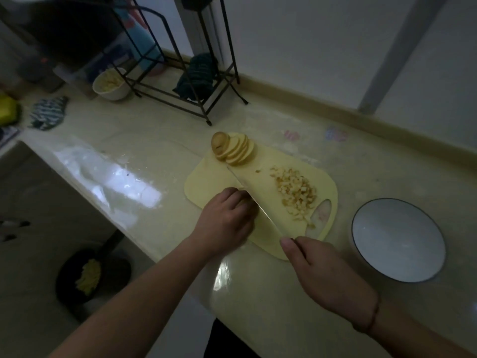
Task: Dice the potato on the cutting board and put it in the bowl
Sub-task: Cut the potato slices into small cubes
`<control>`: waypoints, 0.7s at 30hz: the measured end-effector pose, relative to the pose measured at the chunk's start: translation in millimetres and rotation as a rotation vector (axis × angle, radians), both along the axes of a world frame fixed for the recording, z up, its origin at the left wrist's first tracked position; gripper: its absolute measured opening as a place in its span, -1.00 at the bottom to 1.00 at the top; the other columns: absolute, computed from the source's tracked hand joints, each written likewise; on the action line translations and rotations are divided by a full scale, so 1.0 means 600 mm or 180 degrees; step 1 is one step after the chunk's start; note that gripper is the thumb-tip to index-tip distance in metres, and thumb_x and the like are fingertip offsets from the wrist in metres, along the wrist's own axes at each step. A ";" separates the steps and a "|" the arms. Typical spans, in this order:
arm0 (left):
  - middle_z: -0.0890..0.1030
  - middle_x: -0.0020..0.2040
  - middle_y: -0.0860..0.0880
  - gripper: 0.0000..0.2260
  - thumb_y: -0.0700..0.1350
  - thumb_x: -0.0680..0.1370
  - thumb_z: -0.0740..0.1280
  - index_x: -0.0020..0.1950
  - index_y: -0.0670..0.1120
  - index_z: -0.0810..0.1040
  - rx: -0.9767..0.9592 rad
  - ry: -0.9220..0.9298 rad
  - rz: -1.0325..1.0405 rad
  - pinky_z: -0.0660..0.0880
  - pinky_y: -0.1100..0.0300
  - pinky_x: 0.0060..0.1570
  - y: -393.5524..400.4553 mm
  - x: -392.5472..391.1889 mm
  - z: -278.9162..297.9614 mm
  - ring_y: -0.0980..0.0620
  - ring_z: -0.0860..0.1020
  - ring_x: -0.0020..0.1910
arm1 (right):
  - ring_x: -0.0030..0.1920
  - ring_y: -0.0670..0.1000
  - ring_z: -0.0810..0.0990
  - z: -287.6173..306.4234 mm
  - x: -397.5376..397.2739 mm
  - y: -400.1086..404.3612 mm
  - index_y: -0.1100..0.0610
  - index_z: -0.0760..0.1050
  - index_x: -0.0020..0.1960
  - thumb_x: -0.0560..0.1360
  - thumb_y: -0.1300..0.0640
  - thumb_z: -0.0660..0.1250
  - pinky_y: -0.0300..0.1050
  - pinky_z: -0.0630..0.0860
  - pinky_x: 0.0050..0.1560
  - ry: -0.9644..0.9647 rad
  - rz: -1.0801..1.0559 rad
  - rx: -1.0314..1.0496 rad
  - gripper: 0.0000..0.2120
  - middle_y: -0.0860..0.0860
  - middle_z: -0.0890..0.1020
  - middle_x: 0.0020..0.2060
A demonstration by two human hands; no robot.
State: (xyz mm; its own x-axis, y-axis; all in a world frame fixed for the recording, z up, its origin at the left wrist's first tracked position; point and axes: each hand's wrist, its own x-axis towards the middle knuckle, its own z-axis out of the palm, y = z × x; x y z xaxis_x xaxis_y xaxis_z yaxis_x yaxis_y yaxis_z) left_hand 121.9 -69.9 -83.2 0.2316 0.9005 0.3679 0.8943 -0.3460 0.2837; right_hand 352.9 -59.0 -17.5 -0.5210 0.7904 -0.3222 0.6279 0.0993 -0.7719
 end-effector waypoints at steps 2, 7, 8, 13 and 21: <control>0.62 0.02 -0.18 -0.84 -0.21 0.50 0.41 0.05 -0.22 0.66 -0.0001 0.0022 -0.0024 0.52 0.02 0.01 0.001 -0.001 0.000 -0.20 0.55 -0.01 | -0.44 -0.14 0.40 -0.001 0.000 0.003 0.04 0.28 -0.39 0.57 -0.19 0.06 -0.24 0.31 -0.36 0.0016 0.0023 0.0002 -0.55 -0.04 0.37 -0.51; 0.62 0.02 -0.16 -0.84 -0.21 0.49 0.42 0.05 -0.19 0.65 -0.0027 0.0000 -0.0035 0.53 0.04 -0.01 0.001 -0.007 0.003 -0.21 0.55 0.00 | -0.45 -0.13 0.38 0.004 0.012 0.004 0.05 0.29 -0.38 0.59 -0.14 0.08 -0.22 0.32 -0.35 0.0085 0.0103 -0.0025 -0.56 -0.02 0.37 -0.51; 0.62 0.01 -0.15 -0.85 -0.21 0.49 0.43 0.04 -0.19 0.65 -0.0002 0.0001 -0.0054 0.52 0.05 -0.01 0.001 -0.005 0.005 -0.19 0.54 0.00 | -0.45 -0.12 0.38 0.004 0.015 0.004 0.06 0.29 -0.38 0.59 -0.15 0.08 -0.21 0.32 -0.34 0.0068 0.0127 -0.0017 -0.56 -0.01 0.37 -0.51; 0.62 0.03 -0.15 -0.82 -0.19 0.49 0.42 0.07 -0.18 0.66 -0.0025 0.0025 -0.0012 0.50 0.06 -0.01 0.001 -0.005 0.001 -0.18 0.53 0.00 | -0.42 -0.11 0.38 0.003 0.030 0.005 0.08 0.31 -0.35 0.56 -0.21 0.03 -0.21 0.35 -0.28 0.0017 0.0190 -0.0050 -0.54 0.00 0.39 -0.48; 0.64 0.02 -0.14 -0.83 -0.19 0.48 0.42 0.04 -0.18 0.68 -0.0058 -0.0026 -0.0042 0.51 0.07 -0.01 0.007 -0.008 0.004 -0.16 0.54 -0.05 | -0.41 -0.11 0.41 0.008 0.048 0.004 0.04 0.29 -0.38 0.52 -0.27 -0.02 -0.21 0.34 -0.30 -0.0148 0.0221 -0.0174 -0.53 -0.10 0.43 -0.48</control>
State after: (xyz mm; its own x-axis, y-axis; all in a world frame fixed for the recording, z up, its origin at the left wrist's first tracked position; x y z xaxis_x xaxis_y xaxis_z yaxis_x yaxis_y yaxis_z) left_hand 117.1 -65.8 -80.6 0.2405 0.9040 0.3533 0.8874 -0.3523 0.2973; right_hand 381.8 -56.5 -12.7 -0.5575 0.7335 -0.3889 0.6562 0.1023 -0.7476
